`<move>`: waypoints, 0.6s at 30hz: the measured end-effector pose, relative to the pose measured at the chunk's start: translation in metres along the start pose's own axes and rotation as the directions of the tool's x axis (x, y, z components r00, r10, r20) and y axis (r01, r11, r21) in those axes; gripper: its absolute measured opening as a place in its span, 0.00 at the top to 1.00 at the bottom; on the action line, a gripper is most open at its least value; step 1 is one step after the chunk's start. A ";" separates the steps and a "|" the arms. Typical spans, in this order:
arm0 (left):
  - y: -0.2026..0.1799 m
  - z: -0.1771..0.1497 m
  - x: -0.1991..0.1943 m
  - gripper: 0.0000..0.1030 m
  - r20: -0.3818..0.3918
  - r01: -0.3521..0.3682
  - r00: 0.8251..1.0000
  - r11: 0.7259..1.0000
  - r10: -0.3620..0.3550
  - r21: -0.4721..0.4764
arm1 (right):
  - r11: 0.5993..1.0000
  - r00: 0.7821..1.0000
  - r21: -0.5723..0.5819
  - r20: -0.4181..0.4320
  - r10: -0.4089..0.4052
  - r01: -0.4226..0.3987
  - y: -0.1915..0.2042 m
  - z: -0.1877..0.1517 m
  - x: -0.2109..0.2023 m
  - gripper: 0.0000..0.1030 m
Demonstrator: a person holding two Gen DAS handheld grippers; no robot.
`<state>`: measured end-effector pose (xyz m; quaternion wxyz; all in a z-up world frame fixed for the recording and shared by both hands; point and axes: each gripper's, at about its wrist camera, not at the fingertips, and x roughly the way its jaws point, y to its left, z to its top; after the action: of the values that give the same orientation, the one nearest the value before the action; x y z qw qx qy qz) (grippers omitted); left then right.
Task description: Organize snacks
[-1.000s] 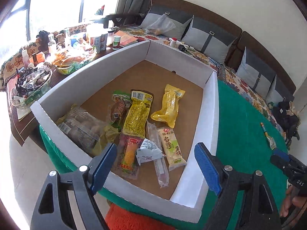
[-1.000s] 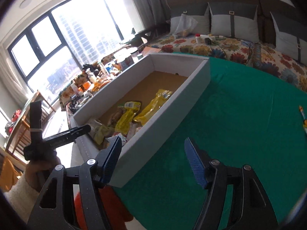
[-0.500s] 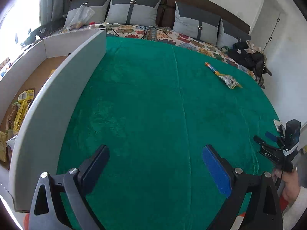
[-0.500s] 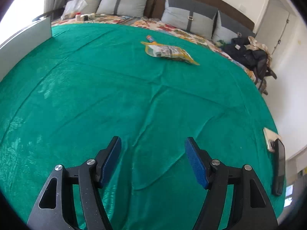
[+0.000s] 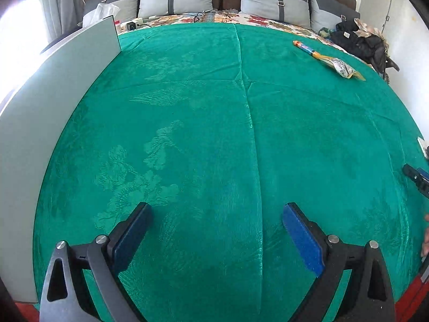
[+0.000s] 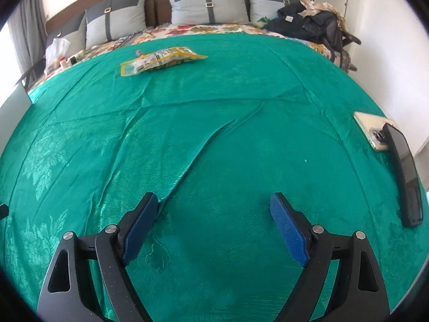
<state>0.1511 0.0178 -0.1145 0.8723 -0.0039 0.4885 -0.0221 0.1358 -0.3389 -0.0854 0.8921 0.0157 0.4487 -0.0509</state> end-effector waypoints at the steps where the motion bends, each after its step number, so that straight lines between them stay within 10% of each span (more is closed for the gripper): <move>1: -0.003 0.002 0.003 0.04 0.005 -0.015 1.000 1.000 0.015 0.009 | 1.000 1.000 0.003 -0.001 0.000 0.000 -0.001 -0.001 0.001 0.13; 18: -0.025 0.045 0.032 0.00 0.039 0.050 0.998 0.991 -0.056 0.126 | 1.000 1.000 0.006 -0.003 0.011 -0.011 -0.003 -0.002 0.001 0.11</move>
<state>0.2052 -0.0089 -0.1182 0.8801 0.0373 0.4672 -0.0758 0.1348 -0.3416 -0.0872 0.8917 0.0211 0.4497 -0.0473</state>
